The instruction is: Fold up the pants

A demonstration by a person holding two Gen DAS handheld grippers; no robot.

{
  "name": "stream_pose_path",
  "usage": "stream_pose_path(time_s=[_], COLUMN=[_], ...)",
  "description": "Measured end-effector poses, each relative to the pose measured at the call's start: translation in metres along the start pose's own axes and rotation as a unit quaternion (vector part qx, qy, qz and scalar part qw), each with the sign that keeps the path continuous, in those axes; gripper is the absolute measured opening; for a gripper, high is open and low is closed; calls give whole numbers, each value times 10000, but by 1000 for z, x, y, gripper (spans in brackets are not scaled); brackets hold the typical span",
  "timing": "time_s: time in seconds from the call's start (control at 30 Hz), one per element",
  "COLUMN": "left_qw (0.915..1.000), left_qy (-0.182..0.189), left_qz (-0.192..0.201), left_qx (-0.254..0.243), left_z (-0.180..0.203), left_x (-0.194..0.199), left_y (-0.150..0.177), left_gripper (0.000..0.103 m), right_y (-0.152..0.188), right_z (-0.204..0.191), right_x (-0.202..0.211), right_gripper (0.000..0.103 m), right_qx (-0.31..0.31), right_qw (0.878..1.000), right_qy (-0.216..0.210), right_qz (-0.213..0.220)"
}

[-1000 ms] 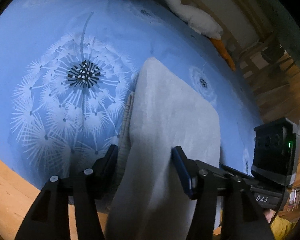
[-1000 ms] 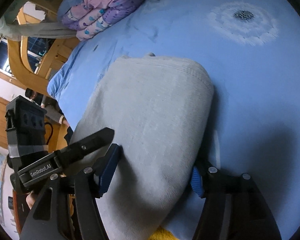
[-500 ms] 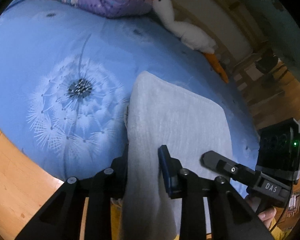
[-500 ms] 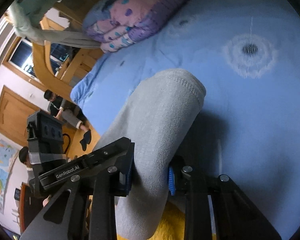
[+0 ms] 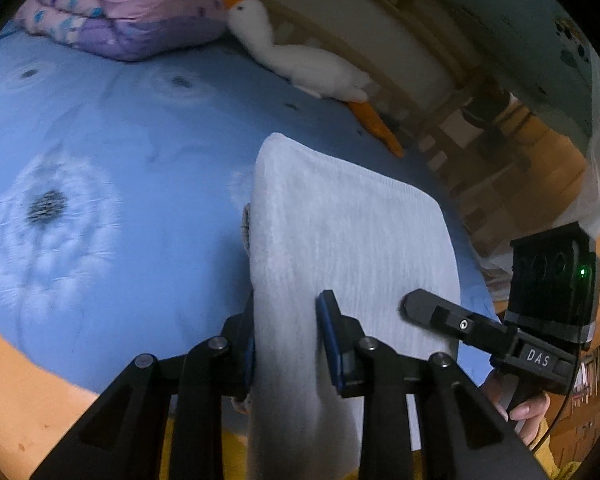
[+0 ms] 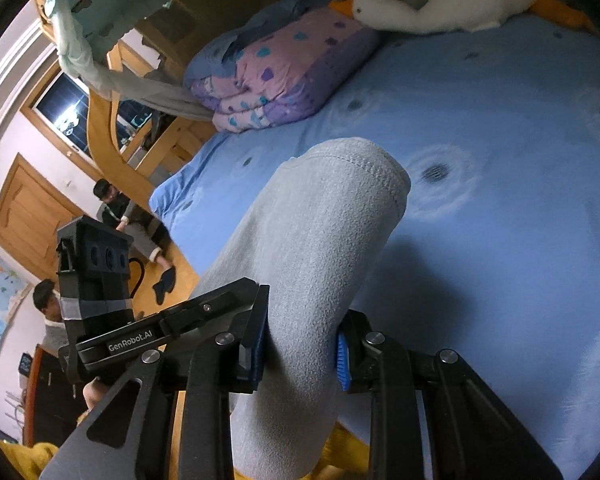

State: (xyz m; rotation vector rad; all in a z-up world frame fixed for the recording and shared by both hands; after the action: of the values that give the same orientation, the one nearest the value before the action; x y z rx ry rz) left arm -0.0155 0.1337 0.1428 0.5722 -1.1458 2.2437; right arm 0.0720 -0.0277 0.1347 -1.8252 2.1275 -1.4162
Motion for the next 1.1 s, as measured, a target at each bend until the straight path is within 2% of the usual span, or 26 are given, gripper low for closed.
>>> stream_pose_path(time_s=[0.33, 0.53, 0.8, 0.9, 0.97, 1.1], left_qw=[9984, 9965, 9885, 9860, 9852, 9832], left_qy=[134, 109, 1, -25, -47, -105], left_qz=[-389, -672, -1289, -1324, -1354, -1482], left_qx=[-376, -492, -787, -1015, -1050, -1063], left_z=[66, 81, 81, 80, 78, 80], left_x=[-76, -128, -200, -211, -213, -209], left_y=[10, 19, 42, 49, 49, 44], left_gripper=[28, 28, 29, 39, 50, 51], right_y=[-22, -27, -16, -6, 1, 6], right_z=[75, 128, 196, 217, 230, 239], right_x=[46, 46, 26, 19, 16, 22], right_gripper=[27, 27, 27, 31, 37, 41], right_qx=[66, 18, -195, -348, -581, -864], right_qw=[9995, 9989, 9935, 9894, 9863, 9846], right_qy=[295, 472, 1075, 1348, 1484, 1491], right_qz=[89, 6, -308, -413, -436, -303])
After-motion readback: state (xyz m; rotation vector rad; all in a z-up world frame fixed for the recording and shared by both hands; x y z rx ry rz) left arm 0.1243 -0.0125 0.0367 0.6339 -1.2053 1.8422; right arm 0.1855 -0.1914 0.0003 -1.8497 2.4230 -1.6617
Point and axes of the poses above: each gripper's, at about its wrist camera, not at the fingertips, and x roughly against the way its jaws point, z to its right, y to its underside, the point moved 1 cm from there along -x, roughly the way its jaws point, and after that the axes turned 9 degrees about z, right-handed, at the moved point
